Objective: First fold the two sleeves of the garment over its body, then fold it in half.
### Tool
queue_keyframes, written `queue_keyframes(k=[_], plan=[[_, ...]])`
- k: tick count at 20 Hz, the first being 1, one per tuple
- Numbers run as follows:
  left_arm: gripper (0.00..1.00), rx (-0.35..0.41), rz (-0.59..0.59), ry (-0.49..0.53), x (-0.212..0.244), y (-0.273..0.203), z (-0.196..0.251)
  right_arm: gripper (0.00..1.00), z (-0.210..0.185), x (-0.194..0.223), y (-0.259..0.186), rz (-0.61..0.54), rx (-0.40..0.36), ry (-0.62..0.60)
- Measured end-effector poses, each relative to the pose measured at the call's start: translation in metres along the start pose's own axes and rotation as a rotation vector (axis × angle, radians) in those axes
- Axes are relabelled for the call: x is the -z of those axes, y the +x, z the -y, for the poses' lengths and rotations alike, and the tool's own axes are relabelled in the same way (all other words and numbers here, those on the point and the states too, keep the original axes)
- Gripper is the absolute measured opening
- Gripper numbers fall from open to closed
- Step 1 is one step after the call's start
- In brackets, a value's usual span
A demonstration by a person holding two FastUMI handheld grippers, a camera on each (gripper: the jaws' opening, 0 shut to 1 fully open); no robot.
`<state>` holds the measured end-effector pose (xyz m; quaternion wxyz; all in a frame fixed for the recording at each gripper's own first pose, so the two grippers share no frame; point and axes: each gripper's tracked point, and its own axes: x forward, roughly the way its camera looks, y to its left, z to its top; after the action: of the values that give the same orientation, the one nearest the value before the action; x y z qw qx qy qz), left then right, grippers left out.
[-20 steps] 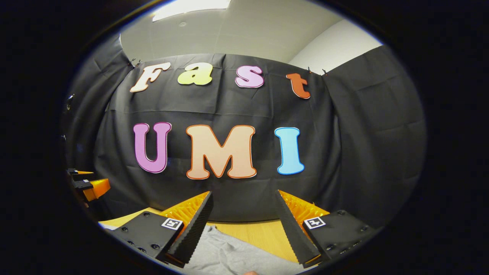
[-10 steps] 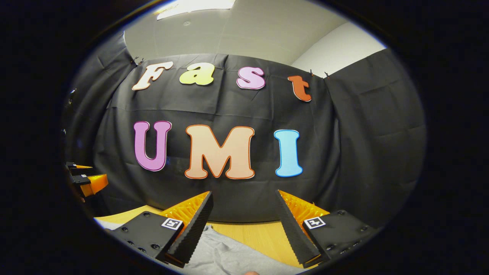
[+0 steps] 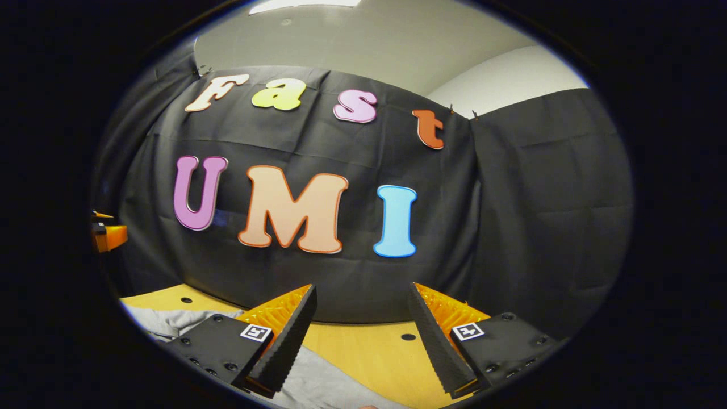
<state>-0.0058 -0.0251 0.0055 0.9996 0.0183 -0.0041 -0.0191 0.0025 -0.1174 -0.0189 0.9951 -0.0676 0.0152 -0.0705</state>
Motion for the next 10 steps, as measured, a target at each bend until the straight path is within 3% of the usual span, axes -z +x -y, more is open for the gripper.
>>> queue_keyframes(k=[10], plan=[[0.94, 0.019, -0.034, -0.002, 0.016, 0.005, 0.005, 0.99, 0.106, 0.095, -0.013, -0.232, 0.155, -0.105]])
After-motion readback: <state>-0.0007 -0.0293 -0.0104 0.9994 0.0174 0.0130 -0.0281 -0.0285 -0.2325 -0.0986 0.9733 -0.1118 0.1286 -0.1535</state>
